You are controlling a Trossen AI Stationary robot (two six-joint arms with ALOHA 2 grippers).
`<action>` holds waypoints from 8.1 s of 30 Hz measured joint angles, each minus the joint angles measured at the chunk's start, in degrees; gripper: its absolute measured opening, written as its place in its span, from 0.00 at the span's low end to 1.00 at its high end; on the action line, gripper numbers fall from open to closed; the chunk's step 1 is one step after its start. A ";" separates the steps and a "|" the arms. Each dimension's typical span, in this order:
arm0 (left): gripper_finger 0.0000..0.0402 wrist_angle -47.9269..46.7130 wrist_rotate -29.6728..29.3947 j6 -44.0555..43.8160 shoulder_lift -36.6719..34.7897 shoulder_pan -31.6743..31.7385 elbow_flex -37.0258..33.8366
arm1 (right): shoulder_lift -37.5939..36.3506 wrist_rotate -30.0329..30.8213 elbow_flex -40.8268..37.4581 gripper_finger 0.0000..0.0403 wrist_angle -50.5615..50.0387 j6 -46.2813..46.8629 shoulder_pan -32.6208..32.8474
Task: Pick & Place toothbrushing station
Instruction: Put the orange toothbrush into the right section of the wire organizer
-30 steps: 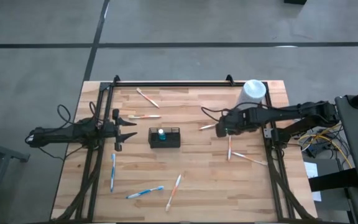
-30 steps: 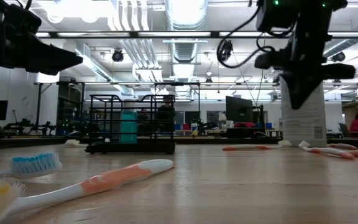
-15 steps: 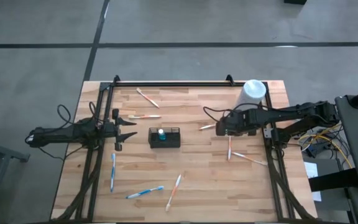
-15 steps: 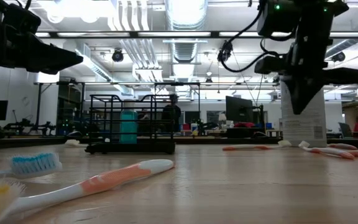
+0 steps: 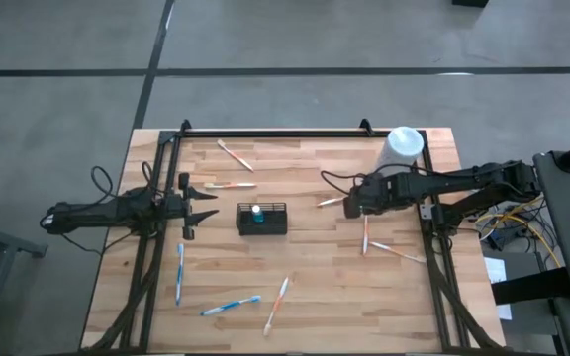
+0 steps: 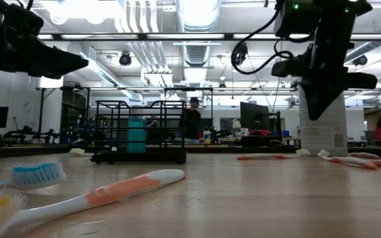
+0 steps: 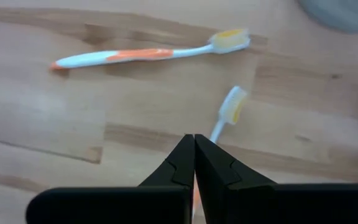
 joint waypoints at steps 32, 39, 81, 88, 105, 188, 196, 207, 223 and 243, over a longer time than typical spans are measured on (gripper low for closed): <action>0.46 0.04 0.07 0.02 0.07 0.00 0.00 | 3.20 3.03 -9.12 0.34 9.01 22.80 -0.28; 0.46 0.04 0.09 0.02 0.20 -0.02 0.00 | 6.14 3.03 -11.91 0.31 13.24 23.42 -0.33; 0.46 0.07 0.06 0.02 0.37 -0.02 0.00 | -0.24 30.94 -11.33 0.02 37.34 -1.15 4.17; 0.46 0.07 0.04 0.02 0.38 -0.02 0.00 | -2.15 33.09 -12.23 0.02 62.38 -31.25 4.13; 0.46 0.07 0.04 0.02 0.37 0.00 0.00 | -1.46 3.85 -12.46 0.02 92.02 -65.76 -3.85; 0.46 0.05 0.07 0.02 0.42 -0.01 0.00 | 47.51 -15.76 -2.55 0.02 143.55 -59.80 -5.38; 0.46 0.04 0.07 0.02 0.42 0.00 0.00 | 47.48 -14.96 -2.82 0.02 143.15 -60.39 -5.38; 0.46 0.06 0.05 0.02 0.43 -0.02 0.00 | 47.48 -14.98 -2.82 0.08 143.58 -61.31 -5.40; 0.46 0.04 0.04 0.02 0.44 0.00 0.00 | 47.16 -15.28 -2.84 0.08 143.69 -63.41 -5.40; 0.47 0.06 0.06 0.02 0.44 -0.01 0.00 | 46.61 -16.63 -2.27 0.25 143.72 -63.43 -5.42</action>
